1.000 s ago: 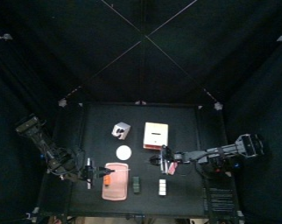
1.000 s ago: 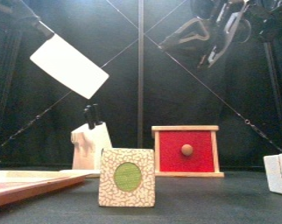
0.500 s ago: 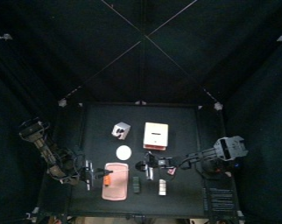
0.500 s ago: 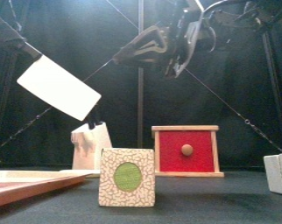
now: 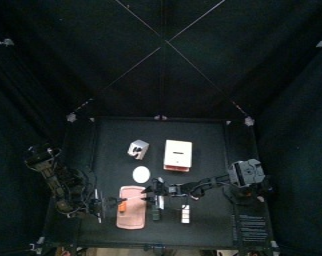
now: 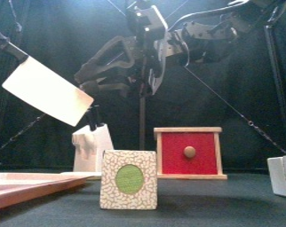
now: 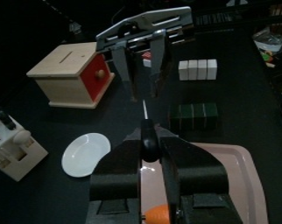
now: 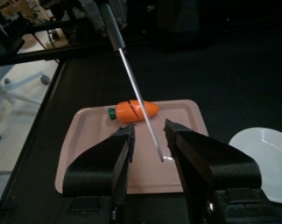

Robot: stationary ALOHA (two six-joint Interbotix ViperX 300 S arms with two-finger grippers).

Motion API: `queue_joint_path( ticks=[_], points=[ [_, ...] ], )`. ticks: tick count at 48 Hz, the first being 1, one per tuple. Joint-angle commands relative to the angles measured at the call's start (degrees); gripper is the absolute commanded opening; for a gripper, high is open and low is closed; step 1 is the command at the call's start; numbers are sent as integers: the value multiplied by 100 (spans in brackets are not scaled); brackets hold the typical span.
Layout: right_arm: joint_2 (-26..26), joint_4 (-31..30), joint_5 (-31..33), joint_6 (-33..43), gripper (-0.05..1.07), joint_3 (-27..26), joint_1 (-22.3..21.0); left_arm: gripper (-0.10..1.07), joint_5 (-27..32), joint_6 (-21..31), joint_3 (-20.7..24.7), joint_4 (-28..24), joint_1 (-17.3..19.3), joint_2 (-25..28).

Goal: Grab cleaver with both hands

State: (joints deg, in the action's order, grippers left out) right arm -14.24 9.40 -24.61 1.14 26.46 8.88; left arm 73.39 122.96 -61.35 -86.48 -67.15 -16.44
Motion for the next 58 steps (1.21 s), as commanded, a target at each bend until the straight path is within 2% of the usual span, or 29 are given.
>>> queue_joint_path(
  ticks=[1, 19, 24, 33, 40, 49, 58],
  points=[
    [0, -44, 114, 0, 73, -255, -9, 43, 62, 9, 167, -18, -26, 0],
    [-272, -123, 650, -9, 72, -615, -18, 43, 114, 18, 202, 202, -79, 0],
    [-272, -149, 650, -9, 66, -624, -18, 43, 123, 26, 211, 316, -123, 0],
    [-272, -158, 694, -9, 45, -668, -18, 43, 141, 35, 246, 422, -167, 9],
    [-220, -158, 729, -35, 34, -668, -18, 43, 141, 62, 246, 756, -272, 0],
    [-202, -167, 738, -44, 32, -694, -35, 43, 123, 70, 290, 1213, -457, 0],
    [-211, -352, 738, -9, 32, -782, -44, 43, 97, 79, 343, 1415, -624, 18]
  ],
)
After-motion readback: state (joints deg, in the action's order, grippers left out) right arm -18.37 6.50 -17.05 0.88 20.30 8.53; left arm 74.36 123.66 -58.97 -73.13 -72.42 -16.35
